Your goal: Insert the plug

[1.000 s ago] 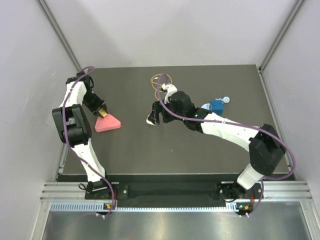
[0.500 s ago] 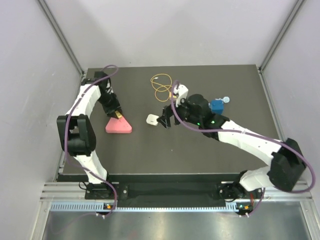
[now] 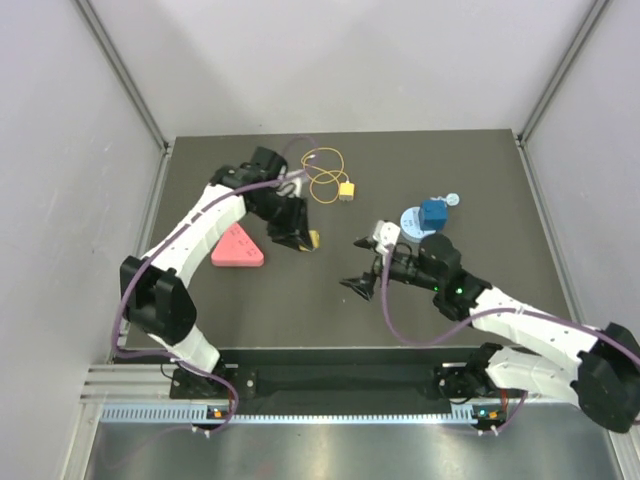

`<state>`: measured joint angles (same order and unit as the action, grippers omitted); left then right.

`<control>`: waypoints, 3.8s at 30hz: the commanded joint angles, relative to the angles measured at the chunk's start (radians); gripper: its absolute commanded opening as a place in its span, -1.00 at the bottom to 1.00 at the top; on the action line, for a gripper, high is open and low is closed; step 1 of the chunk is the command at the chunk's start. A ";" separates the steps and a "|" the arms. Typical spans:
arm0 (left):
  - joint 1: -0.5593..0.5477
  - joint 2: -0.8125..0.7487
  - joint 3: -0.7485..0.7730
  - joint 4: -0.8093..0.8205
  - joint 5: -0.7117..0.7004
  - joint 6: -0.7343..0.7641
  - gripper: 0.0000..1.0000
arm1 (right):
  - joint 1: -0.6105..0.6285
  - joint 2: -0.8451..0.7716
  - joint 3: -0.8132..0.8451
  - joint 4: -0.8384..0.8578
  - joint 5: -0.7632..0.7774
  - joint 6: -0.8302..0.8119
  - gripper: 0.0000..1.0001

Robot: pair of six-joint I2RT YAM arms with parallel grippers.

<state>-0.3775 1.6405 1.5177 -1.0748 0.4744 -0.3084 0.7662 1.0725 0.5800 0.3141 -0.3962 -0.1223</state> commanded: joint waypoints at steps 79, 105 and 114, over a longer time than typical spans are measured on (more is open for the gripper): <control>-0.288 -0.226 -0.172 0.460 0.081 -0.317 -0.27 | 0.120 -0.029 -0.137 0.516 0.206 -0.119 -1.00; 0.256 -0.107 -0.042 0.022 -0.615 -0.201 -1.00 | 0.120 -0.290 -0.152 0.243 0.641 0.223 0.99; 0.275 0.077 0.085 -0.026 -0.691 -0.429 -1.00 | 0.120 -0.230 -0.083 0.148 0.606 0.245 1.00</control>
<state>-0.1051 1.6802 1.5162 -1.0458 -0.1329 -0.6308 0.8764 0.8326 0.4290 0.4797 0.2024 0.1001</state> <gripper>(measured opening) 0.367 0.996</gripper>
